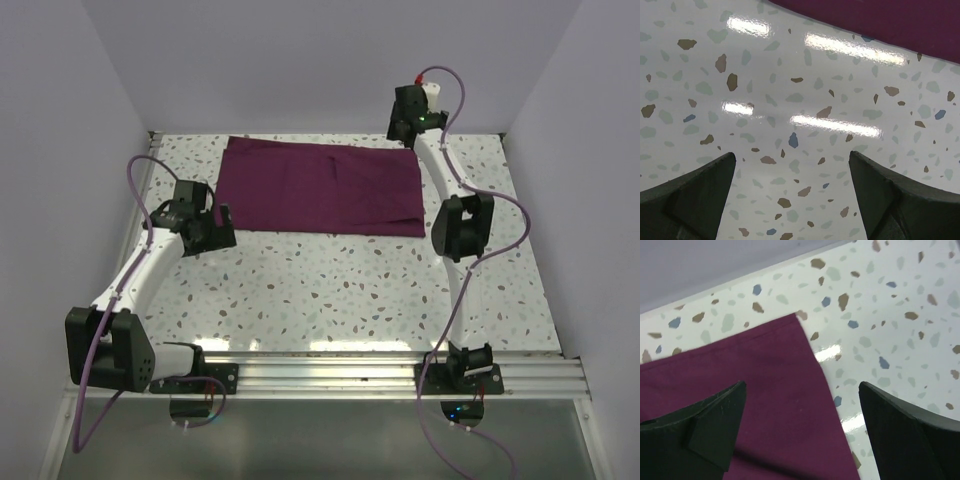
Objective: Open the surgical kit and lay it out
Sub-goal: Open the surgical kit at the center of the board, then pick up the medical item from the container.
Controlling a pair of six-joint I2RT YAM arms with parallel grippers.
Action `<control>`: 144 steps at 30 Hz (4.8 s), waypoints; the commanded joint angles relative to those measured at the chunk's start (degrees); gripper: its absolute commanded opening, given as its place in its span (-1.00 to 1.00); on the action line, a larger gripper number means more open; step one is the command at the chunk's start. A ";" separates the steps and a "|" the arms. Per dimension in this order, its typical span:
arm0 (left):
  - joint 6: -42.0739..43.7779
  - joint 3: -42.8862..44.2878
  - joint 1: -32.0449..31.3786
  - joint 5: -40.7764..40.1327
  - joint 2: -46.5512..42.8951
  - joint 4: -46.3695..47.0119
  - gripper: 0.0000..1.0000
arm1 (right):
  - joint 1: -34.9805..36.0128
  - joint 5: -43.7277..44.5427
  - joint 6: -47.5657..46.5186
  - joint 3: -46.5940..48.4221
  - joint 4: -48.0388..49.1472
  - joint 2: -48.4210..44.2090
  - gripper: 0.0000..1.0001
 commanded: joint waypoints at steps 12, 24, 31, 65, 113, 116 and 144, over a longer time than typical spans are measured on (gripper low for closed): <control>-1.14 -0.57 0.22 2.40 -1.95 1.09 1.00 | 17.56 -18.56 8.68 -31.36 3.64 -18.56 0.78; -0.70 -2.85 0.13 1.87 -4.76 1.00 1.00 | 19.23 -16.02 8.86 -33.41 -1.63 -12.95 0.32; -0.96 -3.21 0.13 1.78 -5.37 1.00 1.00 | 19.41 -16.80 8.94 -28.38 -4.63 -8.81 0.22; -2.54 4.26 0.22 -0.77 -3.97 3.37 1.00 | 21.78 -18.64 4.55 -26.87 -17.71 -22.05 -1.00; -3.60 11.01 2.60 31.23 15.97 22.12 0.43 | 22.58 -25.15 8.68 -16.88 -21.06 -15.16 0.97; -2.46 7.63 2.07 26.23 13.18 21.56 0.45 | 20.64 -20.78 8.07 -17.04 -19.66 -13.82 0.87; 1.32 5.41 1.10 18.66 7.54 16.03 0.47 | 13.43 -18.39 7.89 -6.67 -18.69 3.85 -0.28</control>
